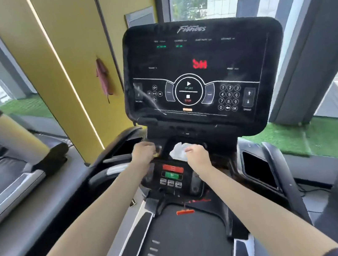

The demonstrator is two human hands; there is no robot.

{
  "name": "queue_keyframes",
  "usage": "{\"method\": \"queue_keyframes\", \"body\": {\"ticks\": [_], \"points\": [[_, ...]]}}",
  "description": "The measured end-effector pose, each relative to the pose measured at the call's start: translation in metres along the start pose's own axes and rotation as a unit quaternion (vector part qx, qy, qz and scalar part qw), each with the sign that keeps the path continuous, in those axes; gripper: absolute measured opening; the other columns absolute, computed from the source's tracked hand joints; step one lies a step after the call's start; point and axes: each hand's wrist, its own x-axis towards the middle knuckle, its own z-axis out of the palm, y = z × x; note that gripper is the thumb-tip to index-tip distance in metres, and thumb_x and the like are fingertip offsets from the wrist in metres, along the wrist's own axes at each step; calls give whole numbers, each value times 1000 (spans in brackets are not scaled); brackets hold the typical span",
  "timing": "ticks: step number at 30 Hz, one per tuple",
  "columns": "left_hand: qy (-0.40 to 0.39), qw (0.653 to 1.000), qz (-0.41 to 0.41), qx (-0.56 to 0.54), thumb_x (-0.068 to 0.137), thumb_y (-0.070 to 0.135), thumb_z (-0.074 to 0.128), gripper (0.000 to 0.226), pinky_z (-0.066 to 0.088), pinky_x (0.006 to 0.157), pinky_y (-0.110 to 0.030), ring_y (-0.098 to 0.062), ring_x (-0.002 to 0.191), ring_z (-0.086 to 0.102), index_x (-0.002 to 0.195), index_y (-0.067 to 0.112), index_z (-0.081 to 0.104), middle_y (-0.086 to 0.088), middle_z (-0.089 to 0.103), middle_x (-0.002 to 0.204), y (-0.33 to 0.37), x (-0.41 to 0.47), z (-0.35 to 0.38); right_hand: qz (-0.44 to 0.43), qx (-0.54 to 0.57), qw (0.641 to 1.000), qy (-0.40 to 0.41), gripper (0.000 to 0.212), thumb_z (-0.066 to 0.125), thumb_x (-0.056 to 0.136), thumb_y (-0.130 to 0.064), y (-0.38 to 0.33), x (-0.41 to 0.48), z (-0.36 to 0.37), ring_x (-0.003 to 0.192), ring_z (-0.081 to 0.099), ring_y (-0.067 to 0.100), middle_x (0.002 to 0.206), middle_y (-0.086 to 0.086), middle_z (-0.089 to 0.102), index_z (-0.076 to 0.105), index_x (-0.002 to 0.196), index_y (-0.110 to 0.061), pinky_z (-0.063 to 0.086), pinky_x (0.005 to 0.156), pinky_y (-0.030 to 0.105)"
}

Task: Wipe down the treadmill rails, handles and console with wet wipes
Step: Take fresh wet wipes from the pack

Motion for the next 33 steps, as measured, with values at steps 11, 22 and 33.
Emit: {"method": "queue_keyframes", "body": {"ticks": [11,22,33], "points": [[39,991,-106,66,98,15,49,12,46,64,-23,-13,75,59,94,15,60,-1,57,81,-90,-120,-236,-193,-88,955,-206,32,44,92,-4,-77,-146,176,117,54,31,122,14,63,64,117,-5,40,96,31],[268,937,-224,-19,98,12,47,13,43,60,-25,-17,70,60,104,6,56,-6,58,81,-278,-374,-512,-252,-126,843,-458,32,43,90,-3,-79,-440,374,108,58,23,116,13,66,66,113,-2,39,79,17],[279,908,-303,-76,98,16,48,16,44,62,-25,-15,72,62,106,6,58,-6,61,85,-382,-427,-622,-199,-179,810,-522,34,39,86,3,-71,-523,535,102,61,35,113,21,66,67,107,5,45,73,33]]}}
